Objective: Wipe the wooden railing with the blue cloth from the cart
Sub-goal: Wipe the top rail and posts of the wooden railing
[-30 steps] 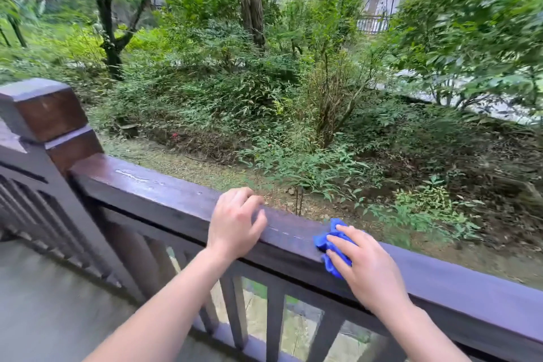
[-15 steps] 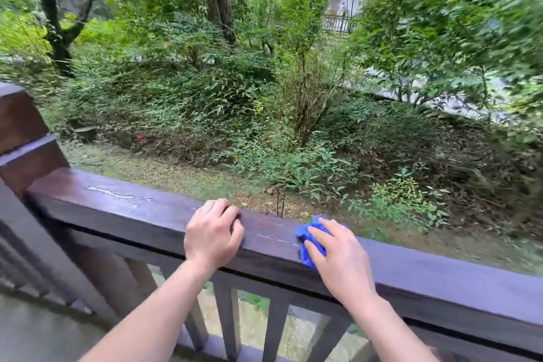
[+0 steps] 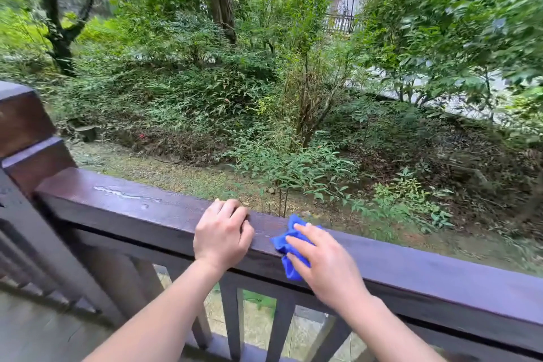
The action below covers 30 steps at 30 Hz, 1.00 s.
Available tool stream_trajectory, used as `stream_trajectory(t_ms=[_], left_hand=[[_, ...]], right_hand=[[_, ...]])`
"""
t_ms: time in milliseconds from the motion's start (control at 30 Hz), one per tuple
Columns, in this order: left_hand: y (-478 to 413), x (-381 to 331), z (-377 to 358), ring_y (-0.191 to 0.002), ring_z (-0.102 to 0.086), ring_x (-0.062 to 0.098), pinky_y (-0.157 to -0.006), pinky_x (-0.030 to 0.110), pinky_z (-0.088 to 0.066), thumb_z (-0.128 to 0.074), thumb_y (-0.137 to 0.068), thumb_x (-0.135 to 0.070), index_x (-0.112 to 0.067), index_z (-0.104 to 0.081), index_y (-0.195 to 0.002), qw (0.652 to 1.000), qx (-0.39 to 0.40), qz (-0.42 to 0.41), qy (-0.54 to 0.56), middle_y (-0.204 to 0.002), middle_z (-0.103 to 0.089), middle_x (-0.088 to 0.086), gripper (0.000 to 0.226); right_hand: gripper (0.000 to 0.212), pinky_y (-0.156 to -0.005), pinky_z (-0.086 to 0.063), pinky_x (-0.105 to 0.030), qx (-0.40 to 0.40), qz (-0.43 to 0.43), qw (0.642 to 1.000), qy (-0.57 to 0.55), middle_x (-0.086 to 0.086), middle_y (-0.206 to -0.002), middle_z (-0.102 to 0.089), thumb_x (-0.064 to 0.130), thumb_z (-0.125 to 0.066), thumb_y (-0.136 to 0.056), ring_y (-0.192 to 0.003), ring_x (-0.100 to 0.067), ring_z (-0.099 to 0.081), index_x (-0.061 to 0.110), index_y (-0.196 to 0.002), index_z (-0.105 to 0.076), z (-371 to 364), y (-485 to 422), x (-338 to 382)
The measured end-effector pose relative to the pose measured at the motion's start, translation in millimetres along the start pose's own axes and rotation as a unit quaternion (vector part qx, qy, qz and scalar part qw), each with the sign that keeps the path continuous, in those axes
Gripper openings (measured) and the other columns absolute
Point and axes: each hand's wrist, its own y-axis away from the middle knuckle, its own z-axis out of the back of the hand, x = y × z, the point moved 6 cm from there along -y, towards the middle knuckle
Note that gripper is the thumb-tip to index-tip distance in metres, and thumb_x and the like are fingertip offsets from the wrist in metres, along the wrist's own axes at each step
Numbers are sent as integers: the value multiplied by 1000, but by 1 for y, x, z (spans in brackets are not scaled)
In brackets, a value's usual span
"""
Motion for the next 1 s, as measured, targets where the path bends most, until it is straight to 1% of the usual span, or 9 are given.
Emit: stream_trajectory(t_ms=[100, 167, 300, 367, 533, 600, 767, 933, 1000], left_hand=[[-1, 0, 0, -91, -59, 28, -96, 41, -49, -47, -85, -29, -19, -68, -89, 1000, 8, 4, 2, -99, -66, 1, 24], [-1, -1, 0, -90, -59, 28, -96, 41, -49, -47, -85, -29, -20, -68, -90, 1000, 9, 5, -1, -99, -66, 0, 24], [0, -1, -1, -89, -60, 30, -102, 43, -46, -47, -85, -28, -19, -69, -91, 1000, 12, 9, -2, -99, -66, 0, 26], [0, 0, -1, -89, -61, 30, -106, 43, -44, -46, -86, -28, -18, -70, -92, 1000, 6, 10, -6, -99, -67, 1, 27], [3, 0, -3, -87, -59, 29, -111, 44, -40, -45, -87, -28, -19, -70, -93, 1000, -8, 7, -12, -98, -66, 0, 26], [2, -1, -2, -87, -59, 29, -112, 44, -39, -46, -87, -27, -19, -69, -92, 1000, -11, 3, -12, -98, -66, 0, 25], [0, 0, 4, -86, -59, 29, -113, 46, -37, -46, -88, -26, -19, -68, -91, 1000, 1, 13, 3, -96, -65, 0, 23], [-1, 0, 8, -90, -61, 27, -115, 47, -34, -48, -88, -31, -17, -70, -88, 999, 36, 24, 28, -94, -65, 1, 26], [-3, 2, 14, -91, -61, 25, -114, 47, -37, -51, -86, -29, -16, -71, -88, 995, 28, 27, 88, -90, -64, 1, 24]], right_hand=[[17, -85, -51, -35, -18, -97, 995, 3, -5, -113, -67, 28, -69, -81, -101, -29, -61, 21, -97, -73, 14, -18, -34], [14, -84, -50, -35, -41, -137, 990, -5, -7, -109, -69, 25, -70, -80, -97, -31, -61, 19, -92, -73, 17, -27, -37], [23, -98, -44, -34, -19, 10, 1000, -22, -1, -117, -66, 36, -63, -81, -106, -22, -60, 26, -100, -70, -3, -15, 10], [22, -99, -43, -29, -21, 44, 999, -25, 2, -117, -66, 36, -63, -81, -107, -18, -61, 28, -100, -70, 4, -8, -4], [18, -79, -51, -29, -54, -80, 995, 14, 0, -101, -68, 22, -77, -72, -89, -26, -61, 24, -89, -71, 27, 1, -61], [17, -88, -49, -33, -61, -65, 996, 10, -5, -108, -67, 26, -72, -76, -97, -28, -59, 21, -93, -70, 13, -9, -31], [25, -101, -44, -35, -16, 96, 995, -24, -3, -121, -64, 35, -62, -83, -114, -24, -58, 24, -104, -68, -12, -22, 34], [16, -89, -47, -33, 4, -32, 999, -31, -2, -118, -63, 30, -61, -85, -107, -27, -55, 22, -97, -68, -16, -50, 12], [16, -93, -46, -34, 7, -28, 999, -22, -2, -121, -62, 31, -58, -86, -109, -28, -53, 22, -97, -66, -24, -57, 28]])
